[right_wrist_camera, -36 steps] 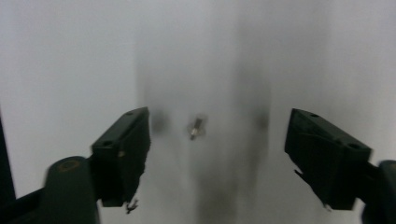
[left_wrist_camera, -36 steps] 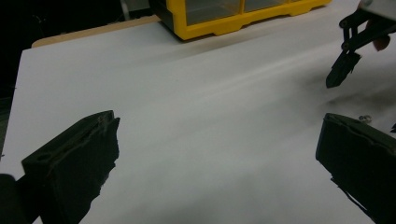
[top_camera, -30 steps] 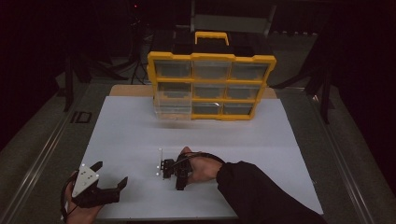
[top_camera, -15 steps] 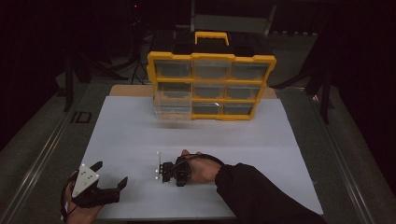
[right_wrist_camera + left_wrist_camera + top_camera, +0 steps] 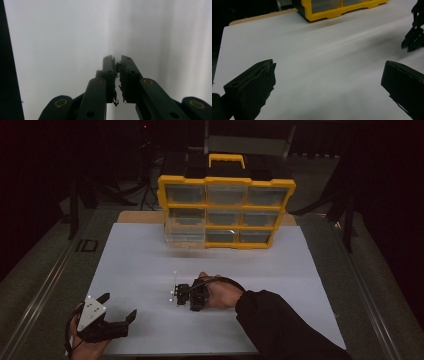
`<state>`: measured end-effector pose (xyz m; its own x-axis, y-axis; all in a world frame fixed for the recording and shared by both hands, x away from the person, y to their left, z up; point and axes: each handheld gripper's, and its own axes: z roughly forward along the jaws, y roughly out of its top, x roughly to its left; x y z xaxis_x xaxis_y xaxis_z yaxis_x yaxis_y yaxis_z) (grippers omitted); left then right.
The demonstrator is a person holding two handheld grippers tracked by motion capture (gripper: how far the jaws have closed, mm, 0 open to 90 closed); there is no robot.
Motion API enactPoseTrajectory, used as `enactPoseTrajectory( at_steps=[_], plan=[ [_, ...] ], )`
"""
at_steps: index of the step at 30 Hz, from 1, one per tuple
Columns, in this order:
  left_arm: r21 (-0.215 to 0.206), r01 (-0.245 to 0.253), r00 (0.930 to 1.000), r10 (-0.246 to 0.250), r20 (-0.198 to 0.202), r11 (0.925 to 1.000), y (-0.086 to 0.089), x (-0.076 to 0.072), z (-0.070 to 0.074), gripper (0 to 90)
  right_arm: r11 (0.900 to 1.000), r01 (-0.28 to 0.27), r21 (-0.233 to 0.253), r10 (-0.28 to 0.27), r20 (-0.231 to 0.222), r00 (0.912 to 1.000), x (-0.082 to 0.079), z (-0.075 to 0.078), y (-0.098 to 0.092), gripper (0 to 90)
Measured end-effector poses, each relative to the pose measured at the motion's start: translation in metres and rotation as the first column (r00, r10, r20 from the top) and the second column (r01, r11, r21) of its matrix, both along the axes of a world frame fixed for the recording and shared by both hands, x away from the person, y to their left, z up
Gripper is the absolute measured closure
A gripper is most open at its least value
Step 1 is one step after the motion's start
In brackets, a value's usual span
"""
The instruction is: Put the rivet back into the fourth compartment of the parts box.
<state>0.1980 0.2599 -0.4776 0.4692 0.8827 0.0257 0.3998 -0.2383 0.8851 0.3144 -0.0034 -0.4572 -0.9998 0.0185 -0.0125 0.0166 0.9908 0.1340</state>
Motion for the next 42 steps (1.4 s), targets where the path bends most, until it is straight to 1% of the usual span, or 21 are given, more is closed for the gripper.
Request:
enactPoseTrajectory(
  at_steps=[6,9,12,13,14,17,18,19,22,23,28,31,32,35,37,40,42],
  plan=[
    [0.0,0.0,1.0,0.0,0.0,1.0,0.0,0.0,0.0,0.0,0.999,0.009,0.034,-0.01,0.018,0.9998,0.009,0.022,-0.006,82.7],
    [0.001,0.0,1.0,0.0,0.0,1.0,0.0,0.0,0.0,0.0,0.998,0.029,0.051,-0.03,0.026,0.9992,0.013,0.034,-0.01,82.7],
    [0.002,0.0,1.0,0.0,-0.001,1.0,0.0,0.0,0.0,0.0,0.996,0.041,0.081,-0.044,0.037,0.9984,0.021,0.046,-0.014,82.7],
    [0.001,0.001,1.0,-0.001,-0.002,1.0,0.0,0.0,0.0,0.0,0.995,0.054,0.089,-0.058,0.035,0.9977,0.023,0.051,-0.015,82.7],
    [0.002,0.001,1.0,-0.001,-0.002,1.0,0.0,0.0,0.0,0.0,0.993,0.054,0.102,-0.059,0.044,0.9973,0.026,0.055,-0.016,82.7],
    [0.001,0.001,1.0,-0.001,-0.001,1.0,0.0,0.0,0.0,0.0,0.988,0.073,0.135,-0.081,0.052,0.9953,0.035,0.068,-0.02,82.7],
    [0.0,0.001,1.0,-0.001,-0.001,1.0,0.0,0.0,0.0,0.0,0.986,0.08,0.143,-0.089,0.058,0.9943,0.038,0.072,-0.021,82.7],
    [0.0,0.001,1.0,-0.001,-0.001,1.0,0.0,0.0,0.0,0.0,0.984,0.096,0.148,-0.105,0.053,0.993,0.04,0.076,-0.022,82.7],
    [0.002,0.001,1.0,-0.001,-0.003,1.0,0.0,0.0,0.0,0.0,0.979,0.114,0.171,-0.127,0.067,0.9897,0.047,0.088,-0.024,82.8],
    [0.0,0.0,1.0,0.0,-0.001,1.0,0.0,0.0,0.0,0.0,0.975,0.114,0.19,-0.129,0.071,0.9891,0.05,0.092,-0.025,82.7],
    [0.0,0.0,1.0,0.0,-0.001,1.0,0.0,0.0,0.0,0.0,0.958,0.138,0.25,-0.164,0.09,0.9823,0.059,0.112,-0.028,82.7],
    [0.0,0.0,1.0,0.0,-0.001,1.0,0.0,0.0,0.0,0.0,0.945,0.152,0.29,-0.185,0.088,0.9788,0.063,0.121,-0.029,82.7],
    [0.0,0.0,1.0,0.0,-0.001,1.0,0.0,0.0,0.0,0.0,0.94,0.155,0.305,-0.191,0.094,0.977,0.065,0.123,-0.029,82.7],
    [0.0,0.001,1.0,-0.001,-0.001,1.0,0.0,0.0,0.0,0.0,0.918,0.18,0.353,-0.224,0.088,0.9706,0.068,0.128,-0.029,82.7],
    [-0.001,0.001,1.0,-0.001,-0.001,1.0,0.0,0.0,0.0,0.0,0.904,0.188,0.384,-0.24,0.092,0.9663,0.071,0.129,-0.031,82.7],
    [0.0,0.0,1.0,0.0,-0.002,1.0,0.0,0.0,0.0,0.0,0.876,0.21,0.435,-0.274,0.09,0.9576,0.075,0.132,-0.033,82.7],
    [-0.001,0.0,1.0,0.0,0.0,1.0,0.0,0.0,0.0,0.0,0.851,0.218,0.478,-0.289,0.078,0.9543,0.077,0.134,-0.035,82.7]
  ],
)
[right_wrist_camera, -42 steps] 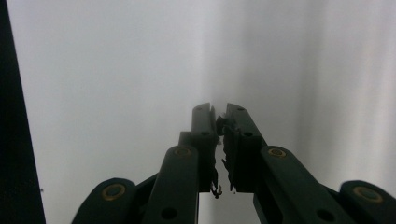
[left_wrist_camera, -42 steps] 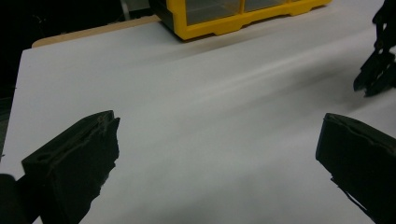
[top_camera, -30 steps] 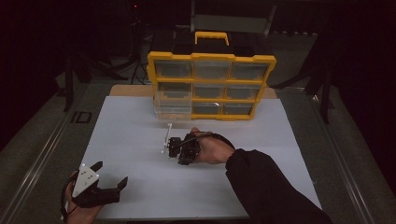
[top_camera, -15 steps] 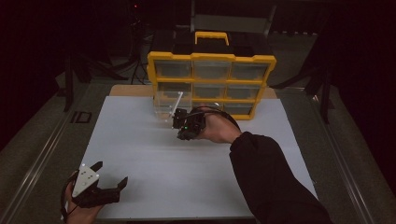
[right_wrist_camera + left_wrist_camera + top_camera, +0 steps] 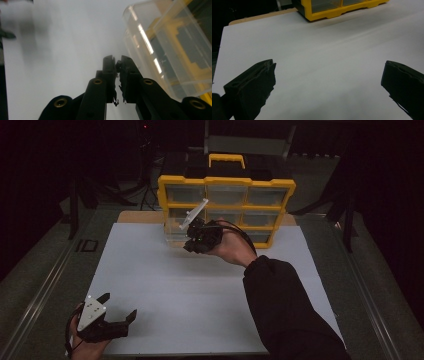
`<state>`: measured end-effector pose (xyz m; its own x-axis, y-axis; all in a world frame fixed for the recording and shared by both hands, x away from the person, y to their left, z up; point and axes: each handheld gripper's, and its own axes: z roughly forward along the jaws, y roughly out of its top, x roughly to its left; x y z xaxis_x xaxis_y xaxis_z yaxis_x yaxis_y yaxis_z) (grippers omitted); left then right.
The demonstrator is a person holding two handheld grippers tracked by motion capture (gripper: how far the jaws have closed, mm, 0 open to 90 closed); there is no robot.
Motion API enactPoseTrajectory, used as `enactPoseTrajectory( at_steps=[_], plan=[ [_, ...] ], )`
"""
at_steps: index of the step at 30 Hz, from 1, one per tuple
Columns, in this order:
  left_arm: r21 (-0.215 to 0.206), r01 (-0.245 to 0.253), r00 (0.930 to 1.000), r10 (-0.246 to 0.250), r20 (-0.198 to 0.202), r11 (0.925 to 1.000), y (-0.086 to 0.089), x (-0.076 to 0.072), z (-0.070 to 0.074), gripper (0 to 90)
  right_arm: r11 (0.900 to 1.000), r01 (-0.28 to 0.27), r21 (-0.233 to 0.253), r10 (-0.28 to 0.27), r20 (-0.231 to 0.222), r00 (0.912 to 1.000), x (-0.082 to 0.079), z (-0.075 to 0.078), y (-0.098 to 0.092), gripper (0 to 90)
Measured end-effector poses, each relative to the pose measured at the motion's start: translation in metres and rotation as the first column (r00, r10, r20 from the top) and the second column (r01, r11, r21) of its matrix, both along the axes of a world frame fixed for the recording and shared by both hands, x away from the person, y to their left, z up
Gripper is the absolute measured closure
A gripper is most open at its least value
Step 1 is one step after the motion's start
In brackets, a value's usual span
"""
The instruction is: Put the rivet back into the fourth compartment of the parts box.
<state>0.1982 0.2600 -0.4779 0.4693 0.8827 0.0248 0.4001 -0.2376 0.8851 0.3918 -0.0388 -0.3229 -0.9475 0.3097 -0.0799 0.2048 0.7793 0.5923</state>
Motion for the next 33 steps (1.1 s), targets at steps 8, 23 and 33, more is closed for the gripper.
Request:
enactPoseTrajectory(
  at_steps=[8,23,33],
  plan=[
    [0.001,0.0,1.0,0.0,-0.001,1.0,0.0,0.0,0.0,0.0,0.988,0.108,0.111,-0.112,0.031,0.9932,0.007,0.002,-0.006,82.7],
    [0.003,-0.001,1.0,0.001,-0.005,1.0,0.0,0.0,0.0,0.0,0.939,0.296,0.173,-0.312,0.068,0.9478,0.021,0.002,-0.012,82.0],
    [0.004,-0.001,1.0,0.001,-0.005,1.0,0.0,0.0,0.0,0.0,0.946,0.254,0.201,-0.27,0.053,0.9614,0.019,0.002,-0.013,20.2]
  ],
)
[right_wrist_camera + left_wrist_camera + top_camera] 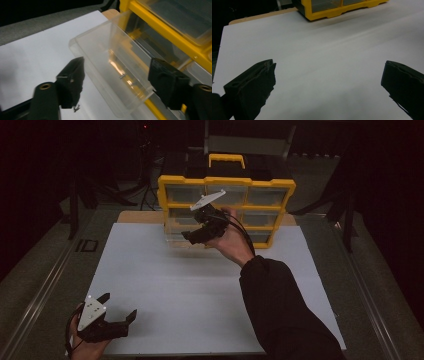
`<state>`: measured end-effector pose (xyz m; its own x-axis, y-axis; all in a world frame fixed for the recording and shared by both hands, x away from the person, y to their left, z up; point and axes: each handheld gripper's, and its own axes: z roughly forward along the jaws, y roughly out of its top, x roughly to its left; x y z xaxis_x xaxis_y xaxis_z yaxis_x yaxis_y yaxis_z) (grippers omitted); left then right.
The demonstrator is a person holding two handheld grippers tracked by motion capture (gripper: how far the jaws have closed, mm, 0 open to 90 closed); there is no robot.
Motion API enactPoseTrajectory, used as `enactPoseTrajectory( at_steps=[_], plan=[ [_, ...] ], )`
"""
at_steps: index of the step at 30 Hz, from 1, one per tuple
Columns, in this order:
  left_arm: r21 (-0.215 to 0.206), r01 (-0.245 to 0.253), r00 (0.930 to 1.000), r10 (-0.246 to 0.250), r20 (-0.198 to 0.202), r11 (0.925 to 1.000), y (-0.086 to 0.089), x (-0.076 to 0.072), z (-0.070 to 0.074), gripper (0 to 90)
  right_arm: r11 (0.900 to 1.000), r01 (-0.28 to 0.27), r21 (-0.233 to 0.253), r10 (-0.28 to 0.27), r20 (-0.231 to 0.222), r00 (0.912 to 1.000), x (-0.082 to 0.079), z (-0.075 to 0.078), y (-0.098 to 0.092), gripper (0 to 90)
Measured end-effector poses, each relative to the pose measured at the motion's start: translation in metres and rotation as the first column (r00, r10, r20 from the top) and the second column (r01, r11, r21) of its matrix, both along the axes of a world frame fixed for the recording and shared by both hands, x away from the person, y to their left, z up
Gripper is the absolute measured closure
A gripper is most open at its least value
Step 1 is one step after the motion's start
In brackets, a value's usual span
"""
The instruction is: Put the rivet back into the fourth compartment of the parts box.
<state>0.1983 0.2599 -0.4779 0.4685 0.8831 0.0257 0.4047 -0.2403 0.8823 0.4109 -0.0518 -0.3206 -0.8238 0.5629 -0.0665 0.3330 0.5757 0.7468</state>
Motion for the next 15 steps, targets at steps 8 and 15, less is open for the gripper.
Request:
enactPoseTrajectory(
  at_steps=[8,15],
  plan=[
    [-0.004,0.003,1.0,-0.003,0.001,1.0,0.0,0.0,0.0,0.0,0.998,-0.044,-0.044,0.045,0.013,0.9989,-0.007,-0.002,0.003,13.5],
    [-0.003,0.001,1.0,-0.001,0.0,1.0,0.0,0.0,0.0,0.0,0.988,-0.123,-0.091,0.124,0.004,0.9923,-0.02,-0.009,0.007,11.4]
  ],
)
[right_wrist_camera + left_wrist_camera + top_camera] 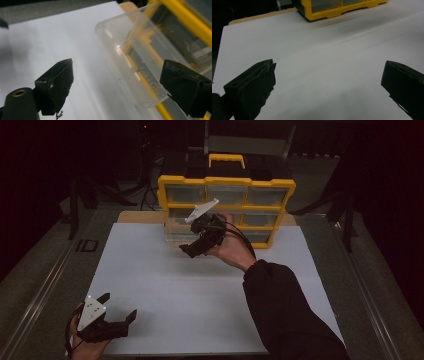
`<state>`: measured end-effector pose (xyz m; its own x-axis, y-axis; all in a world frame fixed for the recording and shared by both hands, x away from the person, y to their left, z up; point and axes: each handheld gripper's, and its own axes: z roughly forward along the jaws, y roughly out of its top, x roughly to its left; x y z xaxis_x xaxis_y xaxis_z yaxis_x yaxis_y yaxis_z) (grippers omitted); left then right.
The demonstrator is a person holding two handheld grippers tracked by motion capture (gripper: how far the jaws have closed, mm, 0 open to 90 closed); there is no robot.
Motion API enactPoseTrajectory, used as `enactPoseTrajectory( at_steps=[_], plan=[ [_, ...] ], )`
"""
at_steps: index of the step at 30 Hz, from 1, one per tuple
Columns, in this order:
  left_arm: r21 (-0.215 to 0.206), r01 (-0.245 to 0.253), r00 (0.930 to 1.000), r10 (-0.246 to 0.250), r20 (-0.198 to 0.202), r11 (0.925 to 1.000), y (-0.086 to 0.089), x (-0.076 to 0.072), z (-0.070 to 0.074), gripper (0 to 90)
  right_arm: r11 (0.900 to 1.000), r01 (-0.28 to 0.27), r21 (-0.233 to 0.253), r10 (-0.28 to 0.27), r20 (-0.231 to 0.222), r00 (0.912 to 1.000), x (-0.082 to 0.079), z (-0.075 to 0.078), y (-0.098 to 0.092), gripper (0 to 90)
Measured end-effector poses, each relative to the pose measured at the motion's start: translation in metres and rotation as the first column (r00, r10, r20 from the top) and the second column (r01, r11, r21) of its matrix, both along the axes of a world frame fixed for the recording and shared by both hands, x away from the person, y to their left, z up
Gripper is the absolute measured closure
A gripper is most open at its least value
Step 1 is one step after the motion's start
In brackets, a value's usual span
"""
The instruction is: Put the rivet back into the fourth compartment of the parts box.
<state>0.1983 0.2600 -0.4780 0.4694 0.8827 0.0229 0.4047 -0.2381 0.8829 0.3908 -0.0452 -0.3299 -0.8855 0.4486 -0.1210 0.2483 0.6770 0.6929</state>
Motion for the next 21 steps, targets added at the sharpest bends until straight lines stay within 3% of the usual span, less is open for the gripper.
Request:
enactPoseTrajectory(
  at_steps=[5,12,15,17,21],
  plan=[
    [0.001,-0.001,1.0,0.001,0.0,1.0,0.0,0.0,0.0,0.0,0.997,-0.054,-0.049,0.054,0.007,0.9985,-0.01,-0.008,0.003,11.3],
    [0.003,-0.002,1.0,0.002,0.001,1.0,0.0,0.0,0.0,0.0,0.987,-0.129,-0.094,0.126,-0.031,0.9915,-0.033,-0.025,0.003,11.5],
    [0.002,-0.002,1.0,0.002,0.0,1.0,0.0,0.0,0.0,0.0,0.985,-0.137,-0.104,0.134,-0.033,0.9904,-0.036,-0.028,0.003,11.5],
    [0.005,-0.002,1.0,0.002,0.001,1.0,0.0,0.0,0.0,0.0,0.98,-0.15,-0.13,0.146,-0.037,0.9885,-0.045,-0.038,0.002,11.4],
    [0.006,-0.001,1.0,0.001,-0.001,1.0,0.0,0.001,0.0,0.0,0.976,-0.115,-0.184,0.111,-0.03,0.9933,-0.054,-0.05,-0.004,11.4]
  ],
)
